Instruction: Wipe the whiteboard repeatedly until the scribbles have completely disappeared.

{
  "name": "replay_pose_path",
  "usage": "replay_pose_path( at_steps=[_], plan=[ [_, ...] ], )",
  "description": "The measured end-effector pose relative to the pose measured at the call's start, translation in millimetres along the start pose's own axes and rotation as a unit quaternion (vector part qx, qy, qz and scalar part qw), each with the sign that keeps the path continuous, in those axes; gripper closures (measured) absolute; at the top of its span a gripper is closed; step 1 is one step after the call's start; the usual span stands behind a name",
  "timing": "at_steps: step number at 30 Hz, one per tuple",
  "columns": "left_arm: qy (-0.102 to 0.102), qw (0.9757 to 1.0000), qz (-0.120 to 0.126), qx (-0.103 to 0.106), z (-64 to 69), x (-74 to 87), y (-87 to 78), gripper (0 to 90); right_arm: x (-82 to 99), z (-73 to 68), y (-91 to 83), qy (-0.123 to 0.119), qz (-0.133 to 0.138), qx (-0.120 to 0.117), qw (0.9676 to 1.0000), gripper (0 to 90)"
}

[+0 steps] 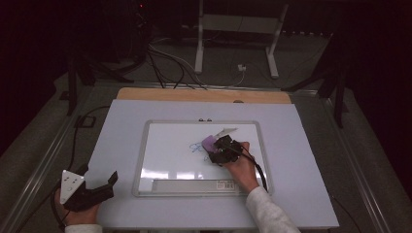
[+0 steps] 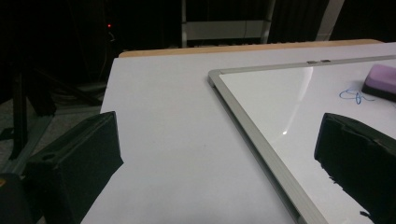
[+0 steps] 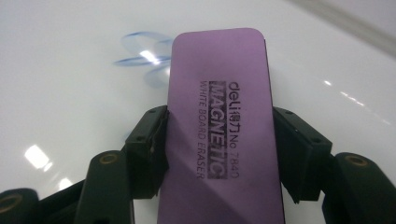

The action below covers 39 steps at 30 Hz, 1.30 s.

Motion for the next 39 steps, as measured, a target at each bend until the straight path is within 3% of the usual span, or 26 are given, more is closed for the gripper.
replay_pose_path(
  at_steps=[4, 7, 9, 11, 13, 14, 17, 19, 20, 21, 23, 24, 26, 29, 31, 32, 35, 36, 37, 39],
  plan=[
    [0.003, 1.0000, 0.001, 0.000, 1.1, -1.0, -0.9, 1.3, 3.2, -18.8, -8.6, -0.045, 0.003, -0.025, 0.9987, 41.0],
    [0.002, 1.0000, 0.001, -0.001, 0.8, -1.0, -1.6, 1.3, 3.4, -10.8, -6.6, -0.038, 0.000, -0.015, 0.9992, 41.1],
    [0.001, 1.0000, 0.001, -0.001, 0.3, -0.7, -1.3, 1.3, 3.4, 5.3, -2.9, -0.026, -0.004, 0.021, 0.9994, 41.1],
    [0.002, 1.0000, 0.001, -0.001, 0.3, -0.5, -0.7, 1.3, 4.3, 8.7, -1.6, -0.005, -0.007, 0.011, 0.9999, 41.1],
    [0.001, 1.0000, 0.000, 0.000, 0.5, -0.1, 0.0, 1.3, 4.7, 4.9, -3.4, -0.013, -0.005, 0.009, 0.9999, 41.0],
    [0.001, 1.0000, -0.001, 0.000, 0.6, 0.2, 0.5, 1.3, 5.9, -7.8, -6.8, -0.022, -0.003, -0.026, 0.9994, 41.0],
    [0.002, 1.0000, 0.000, 0.000, 1.2, -0.3, 0.0, 1.3, 5.6, -12.3, -8.5, -0.036, -0.002, -0.023, 0.9991, 41.1],
    [0.003, 1.0000, 0.001, -0.001, 1.1, -1.0, -0.9, 1.3, 3.9, -1.9, -5.0, -0.032, -0.003, 0.006, 0.9995, 41.1],
    [0.002, 1.0000, 0.002, -0.001, 0.8, -1.0, -1.2, 1.3, 3.9, -1.9, -5.0, -0.032, -0.003, 0.006, 0.9995, 41.1],
    [0.001, 1.0000, 0.002, -0.002, 0.3, -0.7, -1.3, 1.3, 2.7, 15.6, -0.3, -0.028, -0.002, 0.057, 0.9980, 41.1],
    [0.000, 1.0000, 0.001, -0.001, 0.0, -0.1, -0.7, 1.3, 2.8, 22.5, 1.5, -0.018, -0.005, 0.070, 0.9974, 41.1],
    [0.000, 1.0000, 0.000, -0.001, 0.1, 0.0, -0.5, 1.3, 2.9, 24.6, 2.4, -0.006, -0.007, 0.062, 0.9980, 41.0],
    [0.000, 1.0000, 0.000, 0.000, 0.3, -0.1, 0.3, 1.3, 3.2, 20.6, 0.8, -0.016, -0.006, 0.063, 0.9979, 41.0],
    [0.002, 1.0000, -0.001, 0.000, 1.2, -0.2, 0.7, 1.3, 3.5, -3.9, -5.1, -0.036, -0.001, 0.002, 0.9993, 41.0],
    [0.004, 1.0000, 0.000, 0.000, 1.5, -0.9, -0.1, 1.3, 4.5, -23.2, -9.5, -0.046, -0.001, -0.055, 0.9974, 41.0],
    [0.004, 1.0000, 0.001, -0.001, 1.4, -1.1, -0.5, 1.3, 4.5, -23.2, -9.5, -0.046, -0.001, -0.055, 0.9974, 41.0],
    [0.001, 1.0000, 0.001, -0.002, 0.0, -0.5, -0.9, 1.3, 3.5, -17.0, -7.1, -0.039, -0.006, -0.044, 0.9983, 41.0],
    [0.001, 1.0000, 0.001, -0.002, -0.1, -0.5, -1.0, 1.3, 1.8, -2.2, -2.4, -0.021, -0.010, -0.009, 0.9997, 41.0],
    [0.001, 1.0000, 0.002, -0.002, -0.1, -0.6, -1.2, 1.3, 1.8, -2.2, -2.4, -0.021, -0.010, -0.009, 0.9997, 41.0],
    [0.001, 1.0000, 0.003, -0.002, 0.1, -1.0, -1.1, 1.3, 0.8, 14.6, 3.2, 0.001, -0.013, 0.017, 0.9998, 41.0]
  ],
)
Point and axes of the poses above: each handheld gripper's, and its own axes: y roughly forward along the jaws, x roughly out of its underside, z roughly to its right, the point moved 9 cm from there along y, roughly forward along the jaws, and after that the axes turned 12 degrees about x, right-handed, at the moved point
